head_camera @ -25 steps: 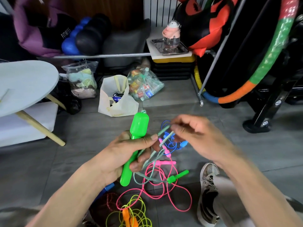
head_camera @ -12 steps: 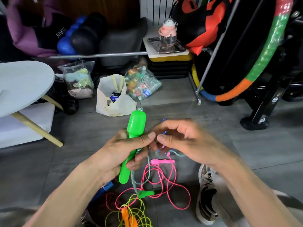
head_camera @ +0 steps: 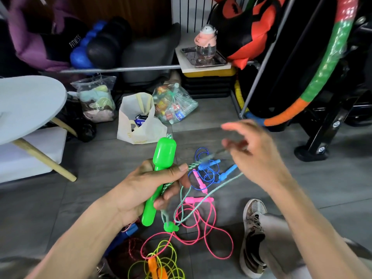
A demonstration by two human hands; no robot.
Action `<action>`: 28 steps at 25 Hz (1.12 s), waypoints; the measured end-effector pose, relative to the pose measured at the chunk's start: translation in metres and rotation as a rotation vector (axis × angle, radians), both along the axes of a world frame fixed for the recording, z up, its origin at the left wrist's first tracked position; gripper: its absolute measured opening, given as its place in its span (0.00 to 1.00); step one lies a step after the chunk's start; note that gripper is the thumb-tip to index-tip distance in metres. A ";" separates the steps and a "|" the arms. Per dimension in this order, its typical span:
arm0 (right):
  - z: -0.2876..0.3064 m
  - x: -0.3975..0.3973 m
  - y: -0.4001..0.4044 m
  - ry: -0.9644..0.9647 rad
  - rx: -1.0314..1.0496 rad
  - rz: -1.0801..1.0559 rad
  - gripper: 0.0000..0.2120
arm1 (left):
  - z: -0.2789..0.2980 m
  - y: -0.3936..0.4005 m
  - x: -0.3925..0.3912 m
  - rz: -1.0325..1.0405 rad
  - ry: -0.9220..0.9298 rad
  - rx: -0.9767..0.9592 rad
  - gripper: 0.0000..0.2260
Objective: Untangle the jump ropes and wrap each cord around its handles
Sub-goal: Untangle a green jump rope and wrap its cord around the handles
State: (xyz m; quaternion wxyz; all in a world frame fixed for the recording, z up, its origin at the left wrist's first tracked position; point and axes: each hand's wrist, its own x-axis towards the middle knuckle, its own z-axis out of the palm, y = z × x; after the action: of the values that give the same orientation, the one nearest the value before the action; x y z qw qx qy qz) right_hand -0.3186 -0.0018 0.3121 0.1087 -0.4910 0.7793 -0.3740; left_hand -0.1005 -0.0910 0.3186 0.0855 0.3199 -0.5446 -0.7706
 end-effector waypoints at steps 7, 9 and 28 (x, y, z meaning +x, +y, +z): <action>0.006 0.027 -0.003 -0.342 0.176 0.413 0.03 | 0.000 0.000 0.001 -0.005 -0.016 -0.030 0.14; 0.007 0.010 -0.001 -0.100 0.061 0.132 0.05 | -0.001 -0.002 0.001 0.003 -0.036 -0.049 0.15; -0.002 0.009 0.000 -0.076 -0.083 -0.219 0.09 | 0.000 -0.001 0.004 0.123 -0.082 -0.083 0.12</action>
State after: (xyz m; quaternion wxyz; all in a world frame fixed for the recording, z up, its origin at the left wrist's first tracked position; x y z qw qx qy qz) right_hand -0.3095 -0.0017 0.3102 0.0760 -0.3923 0.8075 -0.4339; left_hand -0.0962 -0.0917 0.3187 0.1234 0.3803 -0.5583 -0.7269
